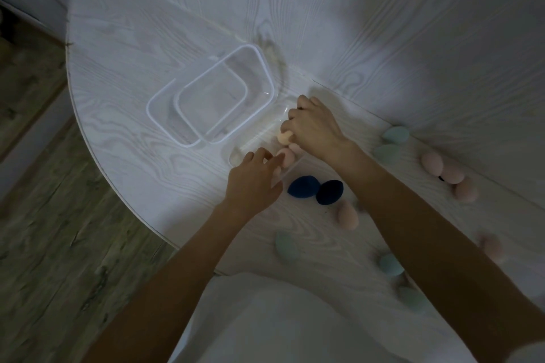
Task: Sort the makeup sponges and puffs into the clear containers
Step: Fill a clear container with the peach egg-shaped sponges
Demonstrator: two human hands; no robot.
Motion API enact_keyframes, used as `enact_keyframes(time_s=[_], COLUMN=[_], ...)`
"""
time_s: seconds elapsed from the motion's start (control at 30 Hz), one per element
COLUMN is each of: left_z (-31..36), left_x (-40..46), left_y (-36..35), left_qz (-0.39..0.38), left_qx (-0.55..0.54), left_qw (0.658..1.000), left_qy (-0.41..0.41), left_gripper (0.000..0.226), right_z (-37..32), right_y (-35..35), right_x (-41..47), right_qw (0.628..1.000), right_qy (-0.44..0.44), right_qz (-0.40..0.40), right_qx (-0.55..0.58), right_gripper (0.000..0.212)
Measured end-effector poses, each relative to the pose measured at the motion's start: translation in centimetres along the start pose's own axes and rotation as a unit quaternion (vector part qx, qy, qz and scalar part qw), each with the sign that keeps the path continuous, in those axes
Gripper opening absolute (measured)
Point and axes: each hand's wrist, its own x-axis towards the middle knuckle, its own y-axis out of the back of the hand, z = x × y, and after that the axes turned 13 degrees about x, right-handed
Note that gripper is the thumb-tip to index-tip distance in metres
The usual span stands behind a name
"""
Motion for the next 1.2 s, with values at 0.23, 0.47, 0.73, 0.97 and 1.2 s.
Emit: enact_keyframes(time_s=[0.23, 0.47, 0.73, 0.97, 1.2], left_z=[-0.5, -0.5, -0.5, 0.0, 0.1], left_x=[0.2, 0.2, 0.1, -0.2, -0.2], left_y=[-0.1, -0.1, -0.2, 0.0, 0.0], left_qz=[0.004, 0.008, 0.011, 0.008, 0.001], left_qx=[-0.013, -0.011, -0.012, 0.012, 0.014], left_qw=[1.000, 1.000, 1.000, 1.000, 1.000], left_qy=[-0.019, -0.026, -0.023, -0.020, -0.012], left_gripper=[0.061, 0.061, 0.059, 0.055, 0.056], right_z=[0.5, -0.2, -1.3, -3.0, -4.3], right_y=[-0.8, -1.5, -2.0, -6.9, -7.2], right_x=[-1.1, -0.9, -10.2, -18.9, -18.2], right_qw=[0.992, 0.979, 0.860, 0.822, 0.877], right_qy=[0.000, -0.032, -0.177, -0.421, -0.394], right_qz=[0.080, 0.125, 0.367, 0.145, 0.019], right_qx=[0.094, 0.159, 0.308, 0.356, 0.274], right_gripper=[0.023, 0.034, 0.020, 0.040, 0.037])
